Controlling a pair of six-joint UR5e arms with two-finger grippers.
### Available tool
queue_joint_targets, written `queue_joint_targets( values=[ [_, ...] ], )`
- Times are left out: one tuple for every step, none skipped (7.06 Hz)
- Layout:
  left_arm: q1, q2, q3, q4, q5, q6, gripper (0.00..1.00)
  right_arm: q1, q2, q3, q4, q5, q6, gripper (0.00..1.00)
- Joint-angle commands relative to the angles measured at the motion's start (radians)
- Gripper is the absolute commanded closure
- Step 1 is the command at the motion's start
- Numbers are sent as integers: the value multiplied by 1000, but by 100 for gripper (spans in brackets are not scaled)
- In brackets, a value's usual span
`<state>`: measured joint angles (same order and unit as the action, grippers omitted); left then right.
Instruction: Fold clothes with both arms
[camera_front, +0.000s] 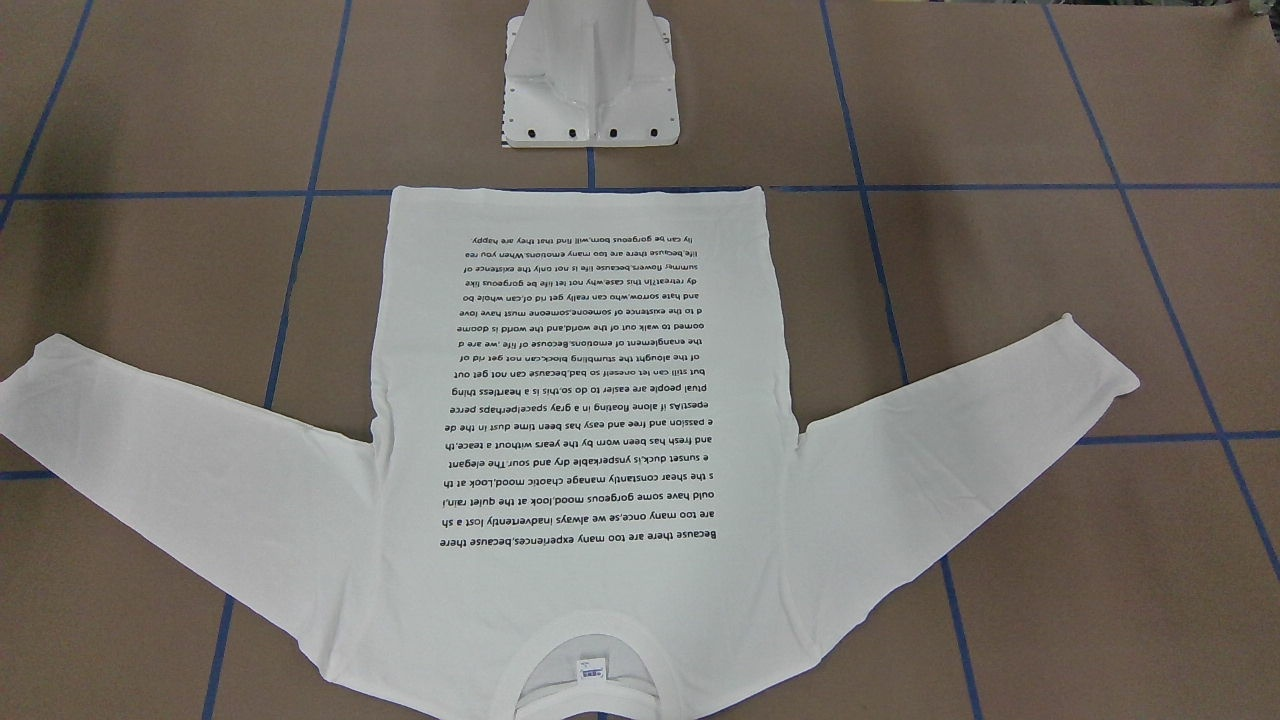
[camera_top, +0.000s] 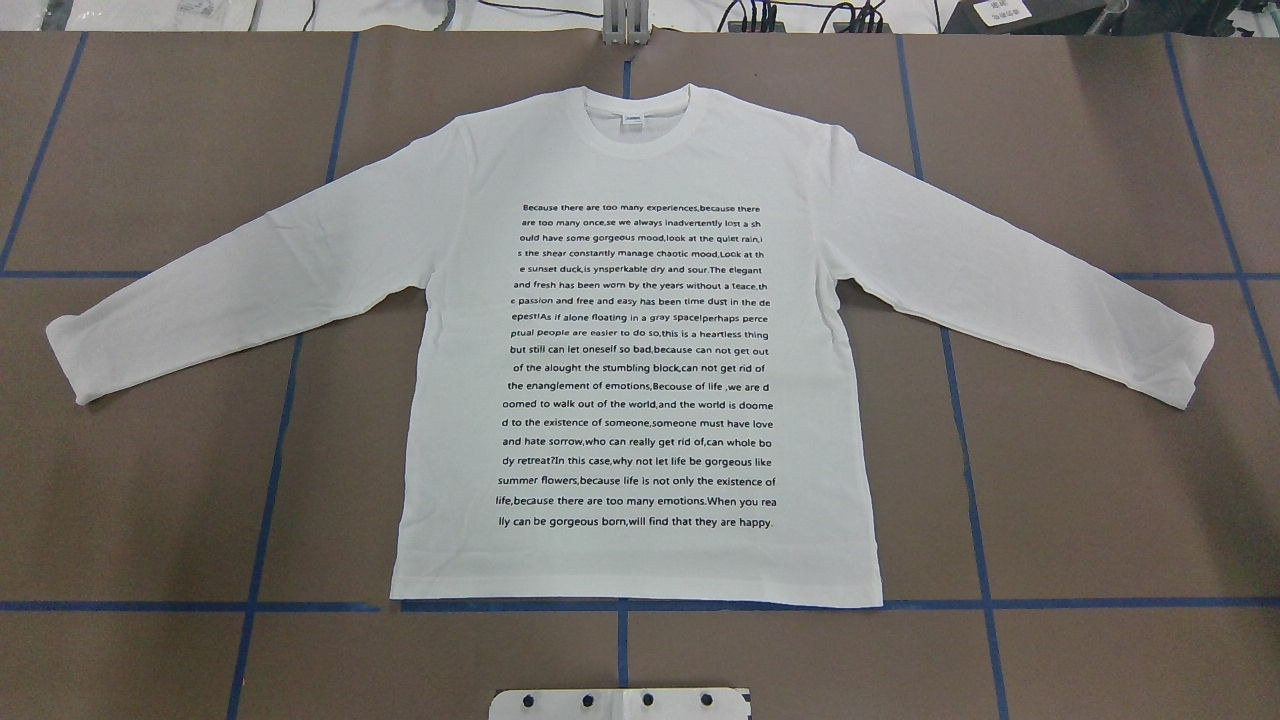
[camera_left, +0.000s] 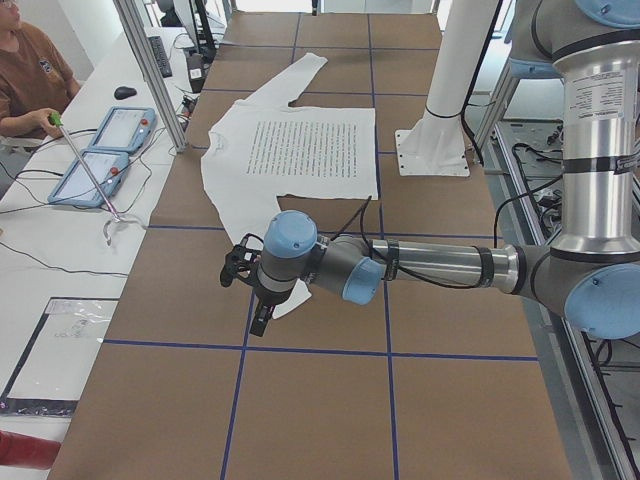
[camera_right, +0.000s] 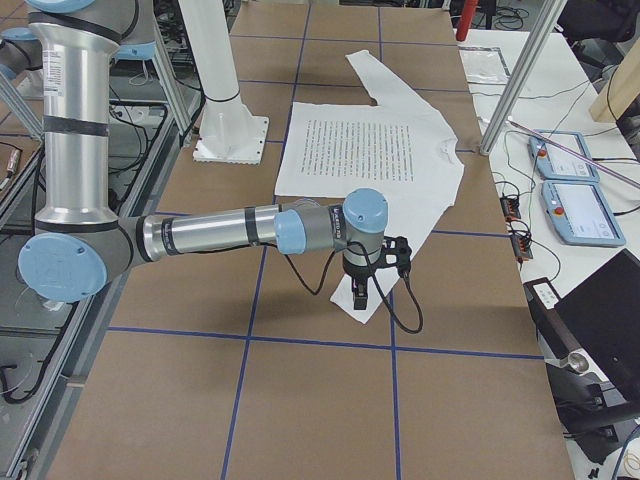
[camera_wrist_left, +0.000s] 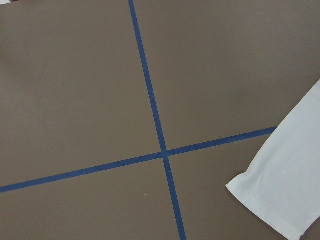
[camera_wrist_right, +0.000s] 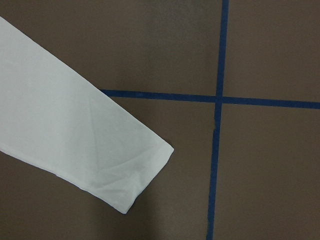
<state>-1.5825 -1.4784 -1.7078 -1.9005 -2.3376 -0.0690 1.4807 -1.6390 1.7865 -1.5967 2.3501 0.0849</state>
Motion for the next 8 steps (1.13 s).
queue_joint_targets(
  values=[
    [-27,12,-22,29,-52,0,0,4,-2,-30,1,1,-24,0],
    [-27,12,-26,34,-45,-5,0,4,1,-27,9,0,-28,0],
    [-27,53,-38,28,-52,-5,0,4,-2,-32,20,0,-8,0],
    [-25,97,-80,11,-51,-5,0,-6,2,-41,33,3,-8,0],
    [-24,102,-73,3,-52,-3,0,-7,-13,-48,65,35,-8,0],
    [-16,101,-73,6,-54,0,0,-20,-13,-55,95,69,-7,0],
    [-14,101,-75,6,-54,-6,0,-46,-13,-56,121,70,31,0],
    [-13,101,-63,8,-54,-5,0,-110,-10,-102,183,60,120,0]
  ],
)
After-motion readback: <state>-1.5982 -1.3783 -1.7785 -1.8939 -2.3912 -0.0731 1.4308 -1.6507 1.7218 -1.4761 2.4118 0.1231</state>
